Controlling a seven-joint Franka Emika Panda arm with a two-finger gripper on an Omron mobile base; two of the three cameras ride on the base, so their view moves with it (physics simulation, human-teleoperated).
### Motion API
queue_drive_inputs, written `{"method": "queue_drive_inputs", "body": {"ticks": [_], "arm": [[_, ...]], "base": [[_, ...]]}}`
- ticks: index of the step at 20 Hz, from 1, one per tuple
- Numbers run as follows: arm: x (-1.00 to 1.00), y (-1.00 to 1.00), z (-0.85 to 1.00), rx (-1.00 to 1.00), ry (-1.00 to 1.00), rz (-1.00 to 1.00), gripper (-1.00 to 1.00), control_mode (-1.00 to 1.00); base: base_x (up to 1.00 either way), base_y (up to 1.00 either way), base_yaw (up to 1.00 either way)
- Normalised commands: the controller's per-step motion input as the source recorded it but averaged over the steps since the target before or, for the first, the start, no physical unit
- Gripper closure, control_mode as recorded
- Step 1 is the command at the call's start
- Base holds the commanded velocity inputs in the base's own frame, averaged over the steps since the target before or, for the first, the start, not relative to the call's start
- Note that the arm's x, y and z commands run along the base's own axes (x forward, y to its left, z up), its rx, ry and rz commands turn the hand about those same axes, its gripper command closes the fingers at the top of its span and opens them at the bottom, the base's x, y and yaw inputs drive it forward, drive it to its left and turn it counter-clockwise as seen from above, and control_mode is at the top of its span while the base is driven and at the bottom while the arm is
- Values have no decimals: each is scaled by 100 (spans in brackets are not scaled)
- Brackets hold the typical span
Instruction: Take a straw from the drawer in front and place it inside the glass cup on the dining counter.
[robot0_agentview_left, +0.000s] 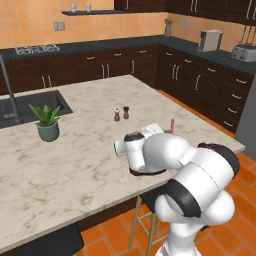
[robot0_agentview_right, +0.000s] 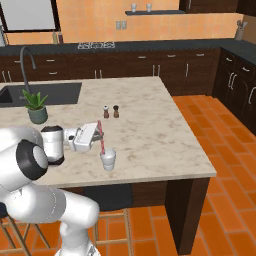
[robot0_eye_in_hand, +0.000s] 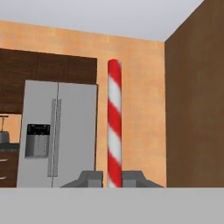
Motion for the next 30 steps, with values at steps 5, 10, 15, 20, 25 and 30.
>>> {"method": "queue_drive_inputs", "body": {"ticks": [5,10,15,20,25,30], "arm": [[6,0,-35,0,0,0,100,-100],[12,0,-2,0,-1,0,100,-100],[4,0,-4,0,-2,0,100,-100],[7,-9,-28,0,-5,0,100,-100],[10,-11,-45,0,-8,0,100,-100],[12,1,-24,0,-9,0,100,-100]], "base": [[0,0,0],[0,0,0],[0,0,0],[0,0,0],[0,0,0],[0,0,0]]}}
